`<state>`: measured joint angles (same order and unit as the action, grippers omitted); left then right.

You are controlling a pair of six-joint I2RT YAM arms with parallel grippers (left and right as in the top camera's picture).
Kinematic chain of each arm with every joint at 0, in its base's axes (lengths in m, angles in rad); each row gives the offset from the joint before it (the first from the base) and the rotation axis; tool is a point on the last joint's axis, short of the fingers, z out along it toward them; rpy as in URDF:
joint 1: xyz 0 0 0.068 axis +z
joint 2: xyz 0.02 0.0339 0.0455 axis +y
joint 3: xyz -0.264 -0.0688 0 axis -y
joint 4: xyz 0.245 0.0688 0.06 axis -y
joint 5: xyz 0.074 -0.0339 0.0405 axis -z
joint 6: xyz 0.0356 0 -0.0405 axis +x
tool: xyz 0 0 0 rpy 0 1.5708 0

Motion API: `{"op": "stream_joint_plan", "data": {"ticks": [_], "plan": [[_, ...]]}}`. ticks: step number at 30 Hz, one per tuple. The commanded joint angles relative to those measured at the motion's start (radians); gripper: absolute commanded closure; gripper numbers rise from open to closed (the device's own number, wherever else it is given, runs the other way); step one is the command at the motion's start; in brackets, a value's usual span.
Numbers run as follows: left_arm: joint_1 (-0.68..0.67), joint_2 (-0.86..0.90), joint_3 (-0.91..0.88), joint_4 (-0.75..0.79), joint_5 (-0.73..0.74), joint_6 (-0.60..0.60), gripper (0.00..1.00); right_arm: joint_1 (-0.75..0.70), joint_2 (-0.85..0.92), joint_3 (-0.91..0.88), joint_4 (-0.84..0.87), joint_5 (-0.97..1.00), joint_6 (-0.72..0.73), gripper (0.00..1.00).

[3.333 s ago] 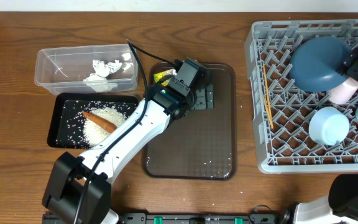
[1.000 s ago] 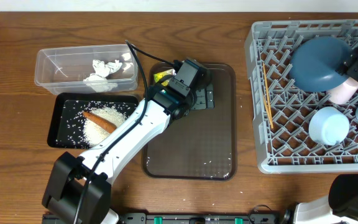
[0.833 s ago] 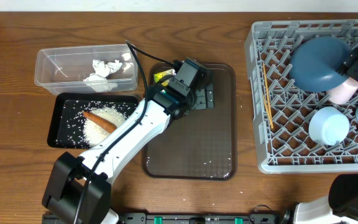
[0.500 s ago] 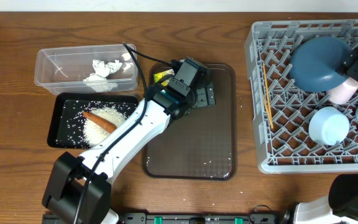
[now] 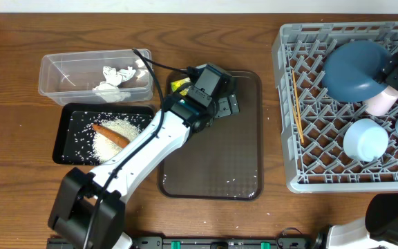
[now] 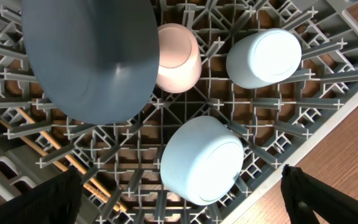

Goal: Sort waste into correct bins and load items into the dishwasher rack

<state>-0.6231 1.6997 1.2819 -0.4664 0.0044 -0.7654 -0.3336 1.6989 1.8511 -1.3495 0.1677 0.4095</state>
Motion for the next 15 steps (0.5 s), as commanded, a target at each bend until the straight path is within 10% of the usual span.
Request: {"op": "stream_joint_plan", "data": {"ticks": [1, 15], "plan": [[-0.001, 0.050, -0.010, 0.011, -0.047, -0.059, 0.09, -0.006, 0.009, -0.002, -0.002, 0.000, 0.005, 0.01], [-0.001, 0.072, -0.010, 0.033, -0.150, -0.154, 0.09, -0.006, 0.009, -0.002, -0.002, 0.000, 0.005, 0.01]]}}
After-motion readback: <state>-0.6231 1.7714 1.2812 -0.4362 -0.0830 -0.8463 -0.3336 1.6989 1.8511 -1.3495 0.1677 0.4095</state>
